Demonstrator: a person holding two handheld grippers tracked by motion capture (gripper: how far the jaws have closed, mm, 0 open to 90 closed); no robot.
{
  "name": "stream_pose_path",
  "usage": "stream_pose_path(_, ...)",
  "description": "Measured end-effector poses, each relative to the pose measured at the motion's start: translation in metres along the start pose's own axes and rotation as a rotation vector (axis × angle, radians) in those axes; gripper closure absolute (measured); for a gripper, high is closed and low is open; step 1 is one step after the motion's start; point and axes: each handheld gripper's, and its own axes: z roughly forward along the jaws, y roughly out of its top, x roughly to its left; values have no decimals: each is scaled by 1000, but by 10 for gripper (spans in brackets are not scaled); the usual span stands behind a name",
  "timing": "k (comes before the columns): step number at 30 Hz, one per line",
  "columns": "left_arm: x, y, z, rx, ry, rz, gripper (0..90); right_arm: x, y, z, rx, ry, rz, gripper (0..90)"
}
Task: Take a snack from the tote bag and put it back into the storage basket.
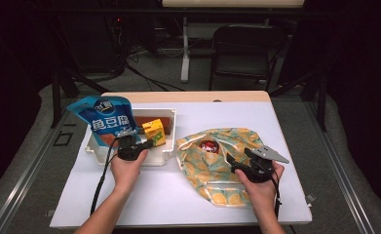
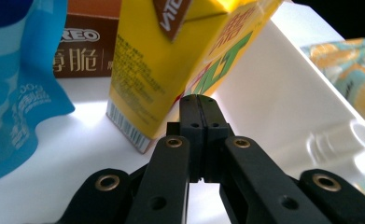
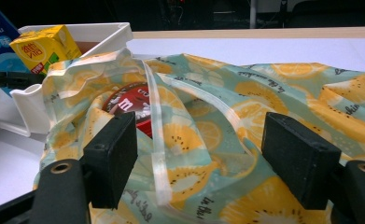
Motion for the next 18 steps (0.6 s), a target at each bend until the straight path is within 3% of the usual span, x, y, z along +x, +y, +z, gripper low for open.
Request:
stream_pose_path(5,1,6,4,-17,13,-10,900,-1,-1,0,4,-4,4,267)
stream_pose_path(9,7,5,4,-4,19,-2,900,-2,-1,-1,-6,-3,7,268)
stream_pose_path(12,15,5,-5,-21,17,-41,900,-2,-1,-1,-2,-8,8,269)
stream_pose_path(18,25,3,-13,-60,59,-72,900,-2,-1,0,-3,-9,7,270)
